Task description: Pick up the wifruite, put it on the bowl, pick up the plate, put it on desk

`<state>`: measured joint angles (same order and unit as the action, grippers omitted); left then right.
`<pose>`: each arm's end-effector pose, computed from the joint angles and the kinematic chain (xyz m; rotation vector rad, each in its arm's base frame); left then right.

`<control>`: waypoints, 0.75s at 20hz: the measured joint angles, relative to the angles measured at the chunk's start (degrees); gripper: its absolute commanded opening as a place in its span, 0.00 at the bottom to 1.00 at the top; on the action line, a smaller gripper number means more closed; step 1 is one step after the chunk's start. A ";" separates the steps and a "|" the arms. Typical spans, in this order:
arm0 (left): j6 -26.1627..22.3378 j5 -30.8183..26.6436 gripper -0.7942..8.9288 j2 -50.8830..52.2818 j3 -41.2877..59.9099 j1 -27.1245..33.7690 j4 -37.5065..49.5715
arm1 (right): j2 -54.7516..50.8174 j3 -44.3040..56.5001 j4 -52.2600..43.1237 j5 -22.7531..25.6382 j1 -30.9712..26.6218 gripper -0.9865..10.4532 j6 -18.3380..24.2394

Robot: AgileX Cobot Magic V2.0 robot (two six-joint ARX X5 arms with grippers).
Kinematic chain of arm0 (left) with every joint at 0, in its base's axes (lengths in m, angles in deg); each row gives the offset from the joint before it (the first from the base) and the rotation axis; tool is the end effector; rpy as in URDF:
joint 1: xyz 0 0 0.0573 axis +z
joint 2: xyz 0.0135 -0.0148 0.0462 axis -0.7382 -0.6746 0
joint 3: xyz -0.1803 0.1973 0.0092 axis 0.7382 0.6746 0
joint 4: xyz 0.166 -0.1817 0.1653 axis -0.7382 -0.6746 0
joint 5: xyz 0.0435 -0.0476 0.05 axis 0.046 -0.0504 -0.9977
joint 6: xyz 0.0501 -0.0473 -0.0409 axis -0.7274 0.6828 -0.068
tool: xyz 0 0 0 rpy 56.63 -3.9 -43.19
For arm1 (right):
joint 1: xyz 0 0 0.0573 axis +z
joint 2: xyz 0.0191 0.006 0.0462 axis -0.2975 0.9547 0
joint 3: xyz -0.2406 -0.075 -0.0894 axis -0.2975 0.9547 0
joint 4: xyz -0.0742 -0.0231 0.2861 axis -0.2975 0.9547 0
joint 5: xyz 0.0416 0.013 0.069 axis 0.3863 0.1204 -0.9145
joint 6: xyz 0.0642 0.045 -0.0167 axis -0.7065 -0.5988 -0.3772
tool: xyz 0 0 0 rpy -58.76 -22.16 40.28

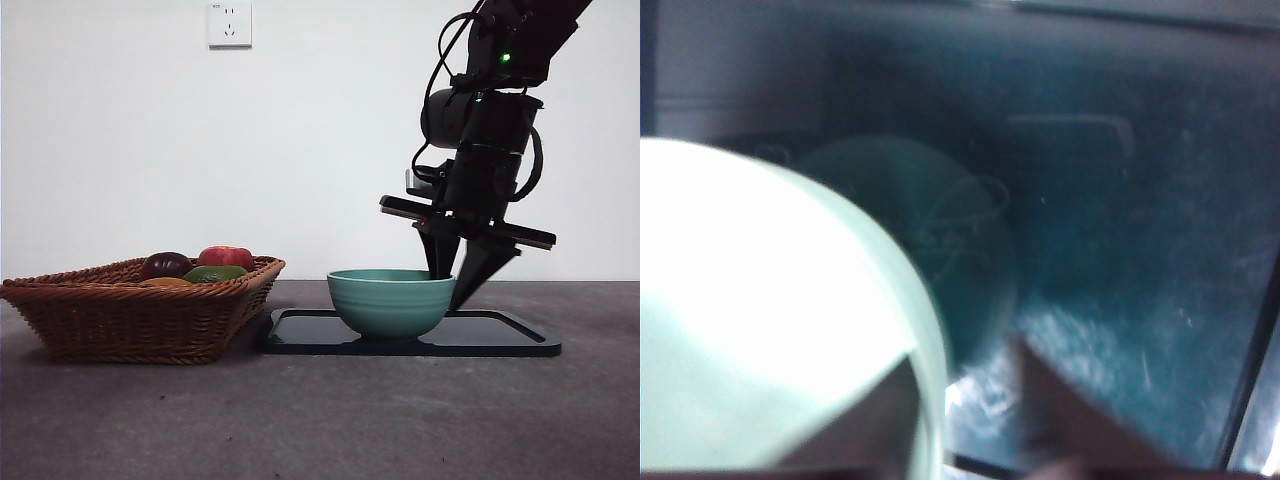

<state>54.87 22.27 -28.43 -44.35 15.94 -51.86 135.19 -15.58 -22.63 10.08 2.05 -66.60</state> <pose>0.0671 -0.0652 0.3961 0.1018 0.5572 -0.8516 0.4311 0.1650 0.1439 0.1553 1.3405 0.2629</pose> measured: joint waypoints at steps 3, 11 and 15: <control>0.00 0.00 0.69 0.00 0.00 0.00 -0.11 | 0.00 -0.04 -0.04 -0.13 0.04 0.10 0.00; 0.02 0.00 0.69 0.00 0.02 0.00 -0.35 | -1.60 -5.84 9.40 0.63 0.48 0.10 1.75; 0.02 0.00 0.69 0.00 0.02 0.00 -0.35 | -7.65 -5.86 15.41 1.33 2.62 0.10 4.28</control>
<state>54.89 22.27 -28.43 -44.33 15.94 -52.21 127.54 -21.44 -7.22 11.41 4.67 -62.31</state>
